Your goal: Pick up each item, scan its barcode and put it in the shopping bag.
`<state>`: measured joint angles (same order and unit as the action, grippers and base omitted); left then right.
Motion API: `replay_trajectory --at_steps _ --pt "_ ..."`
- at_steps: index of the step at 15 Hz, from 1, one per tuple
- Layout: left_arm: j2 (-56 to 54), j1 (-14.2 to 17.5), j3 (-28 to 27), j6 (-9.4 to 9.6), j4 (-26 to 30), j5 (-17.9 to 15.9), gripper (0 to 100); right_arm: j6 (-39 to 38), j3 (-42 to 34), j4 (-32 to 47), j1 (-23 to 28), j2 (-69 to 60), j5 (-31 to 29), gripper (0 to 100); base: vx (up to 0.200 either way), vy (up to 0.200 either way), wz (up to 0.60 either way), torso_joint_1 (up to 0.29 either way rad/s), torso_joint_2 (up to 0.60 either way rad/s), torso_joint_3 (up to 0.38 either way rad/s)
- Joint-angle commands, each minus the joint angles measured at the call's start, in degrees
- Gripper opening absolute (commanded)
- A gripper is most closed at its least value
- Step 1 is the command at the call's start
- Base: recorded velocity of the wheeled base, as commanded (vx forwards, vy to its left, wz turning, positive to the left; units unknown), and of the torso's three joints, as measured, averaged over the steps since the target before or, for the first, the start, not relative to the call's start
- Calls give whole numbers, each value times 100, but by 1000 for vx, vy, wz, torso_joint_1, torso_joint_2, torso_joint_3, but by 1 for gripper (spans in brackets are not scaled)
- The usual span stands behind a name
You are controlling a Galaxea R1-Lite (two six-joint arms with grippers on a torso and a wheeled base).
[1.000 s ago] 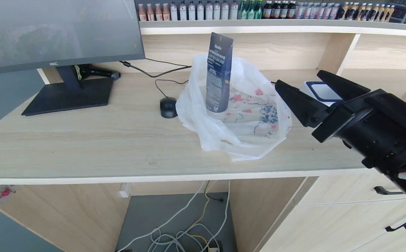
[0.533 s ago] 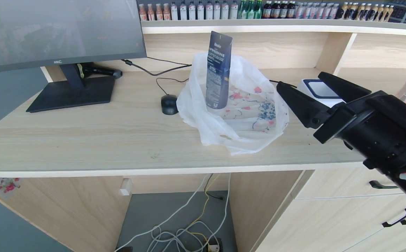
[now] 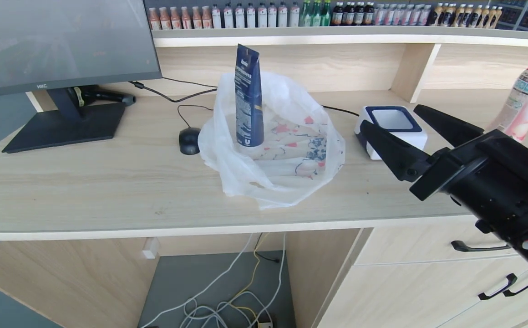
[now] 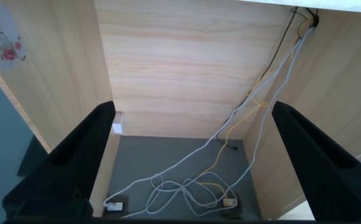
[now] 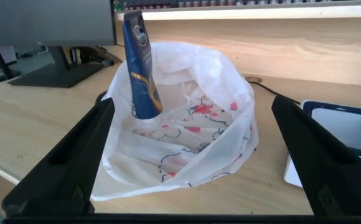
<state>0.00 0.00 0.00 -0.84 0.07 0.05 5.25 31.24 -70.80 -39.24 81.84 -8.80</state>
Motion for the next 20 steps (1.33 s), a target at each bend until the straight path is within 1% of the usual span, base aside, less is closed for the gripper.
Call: replay_trajectory --at_steps 1,6,9,13,17,18,20 --pt "9 0 0 -4 1 4 100 2 -22 -4 13 -1 1 100 0 -200 0 -2 7 2" --pt "9 0 0 -4 1 4 100 2 -163 -4 127 -98 -8 100 0 -200 0 0 1 2" --pt "9 0 0 -4 1 4 100 2 -400 -4 136 -247 -16 100 0 -200 0 1 2 4" --pt "9 0 0 -4 1 4 100 2 -356 -4 136 -185 -25 100 0 -200 0 -1 5 1" --pt "9 0 0 -4 1 4 100 -130 -540 -4 145 -133 -60 100 0 -200 0 1 2 5" --pt "9 0 0 -4 1 4 100 -147 -479 -4 321 -19 -95 100 0 -200 0 2 2 12" --pt "9 0 0 -4 1 4 100 -130 -461 -4 400 52 -104 100 0 -200 0 5 5 5"
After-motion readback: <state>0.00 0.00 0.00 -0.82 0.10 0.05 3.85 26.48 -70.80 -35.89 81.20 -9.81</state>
